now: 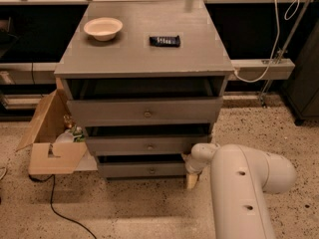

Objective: Open bottom drawer

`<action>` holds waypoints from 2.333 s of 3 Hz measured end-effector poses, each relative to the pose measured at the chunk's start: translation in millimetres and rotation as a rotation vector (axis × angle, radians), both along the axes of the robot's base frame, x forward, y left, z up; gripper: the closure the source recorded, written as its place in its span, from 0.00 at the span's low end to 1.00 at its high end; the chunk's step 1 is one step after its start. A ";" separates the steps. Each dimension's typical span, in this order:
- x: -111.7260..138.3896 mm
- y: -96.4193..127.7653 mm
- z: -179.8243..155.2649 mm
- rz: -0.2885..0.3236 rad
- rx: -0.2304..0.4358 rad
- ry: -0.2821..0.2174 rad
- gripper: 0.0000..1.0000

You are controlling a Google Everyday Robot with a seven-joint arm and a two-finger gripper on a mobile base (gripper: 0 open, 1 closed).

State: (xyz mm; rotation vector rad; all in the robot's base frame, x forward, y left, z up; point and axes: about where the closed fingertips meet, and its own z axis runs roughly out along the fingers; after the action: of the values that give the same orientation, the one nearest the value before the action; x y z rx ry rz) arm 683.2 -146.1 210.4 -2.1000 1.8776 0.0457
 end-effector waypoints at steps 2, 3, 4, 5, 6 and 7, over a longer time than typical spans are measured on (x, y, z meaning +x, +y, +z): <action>19.3 15.1 -43.7 -0.062 -0.049 -0.003 0.00; 16.2 23.4 -64.4 -0.071 -0.064 0.034 0.18; 12.6 21.9 -40.0 -0.049 -0.075 -0.004 0.50; -23.8 24.3 -22.1 0.009 -0.042 0.015 0.73; -24.1 23.9 -14.6 0.008 -0.039 0.017 0.96; -24.1 23.9 -12.9 0.008 -0.039 0.017 1.00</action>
Offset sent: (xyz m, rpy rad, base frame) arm 0.0239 0.0212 -0.0650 -0.0677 0.0106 -0.0987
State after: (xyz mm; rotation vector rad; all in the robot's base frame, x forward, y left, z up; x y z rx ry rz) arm 659.1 -122.2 197.4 -2.1395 1.8946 0.0284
